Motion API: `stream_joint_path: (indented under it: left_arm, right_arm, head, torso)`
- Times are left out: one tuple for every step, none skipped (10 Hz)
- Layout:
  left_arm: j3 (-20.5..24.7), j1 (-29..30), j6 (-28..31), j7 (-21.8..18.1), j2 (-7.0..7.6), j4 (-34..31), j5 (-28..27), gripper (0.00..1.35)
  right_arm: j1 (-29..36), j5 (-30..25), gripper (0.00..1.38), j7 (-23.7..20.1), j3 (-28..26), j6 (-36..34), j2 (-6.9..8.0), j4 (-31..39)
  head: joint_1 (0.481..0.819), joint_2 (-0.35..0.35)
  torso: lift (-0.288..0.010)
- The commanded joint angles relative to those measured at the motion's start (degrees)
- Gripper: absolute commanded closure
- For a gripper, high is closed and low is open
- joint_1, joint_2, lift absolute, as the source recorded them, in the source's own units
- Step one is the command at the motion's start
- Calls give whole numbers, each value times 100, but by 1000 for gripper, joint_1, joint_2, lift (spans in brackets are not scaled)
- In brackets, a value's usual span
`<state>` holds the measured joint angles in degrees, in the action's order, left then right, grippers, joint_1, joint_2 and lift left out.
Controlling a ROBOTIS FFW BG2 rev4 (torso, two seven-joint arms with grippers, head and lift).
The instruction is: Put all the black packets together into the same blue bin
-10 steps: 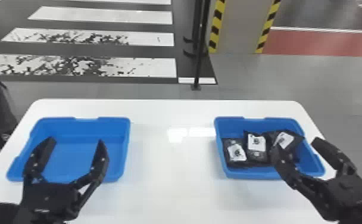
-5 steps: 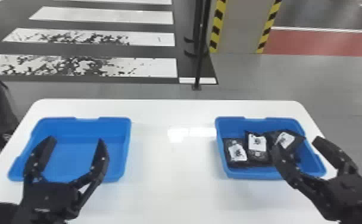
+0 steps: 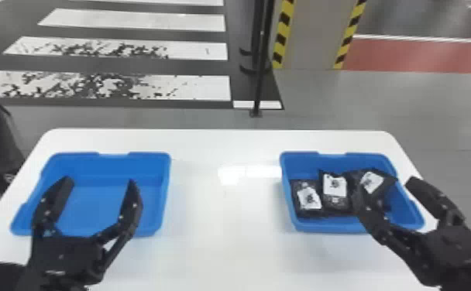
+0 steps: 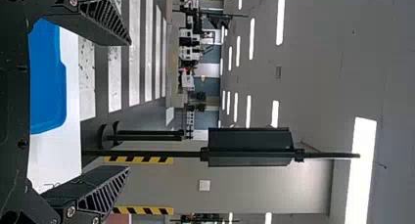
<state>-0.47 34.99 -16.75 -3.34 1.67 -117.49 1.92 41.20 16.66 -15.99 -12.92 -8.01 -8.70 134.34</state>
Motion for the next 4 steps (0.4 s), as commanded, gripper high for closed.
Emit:
stream_joint_path:
  left_arm:
    - [-10,2,-27,0,8,0,26,131]
    - [-10,2,-27,0,8,0,60,131]
    - [-10,2,-27,0,8,0,48,133]
    - [2,2,-55,0,8,0,48,133]
  right_arm:
    - [0,14,136,0,1,0,0,-11]
    - [0,14,136,0,1,0,0,3]
    - [0,14,136,0,1,14,0,3]
    - [14,14,136,0,1,14,0,17]
  head:
    - [695,-68]
    - [695,-68]
    - [695,-68]
    - [695,-68]
  torso:
    - [-110]
    - [-110]
    - [-110]
    - [-110]
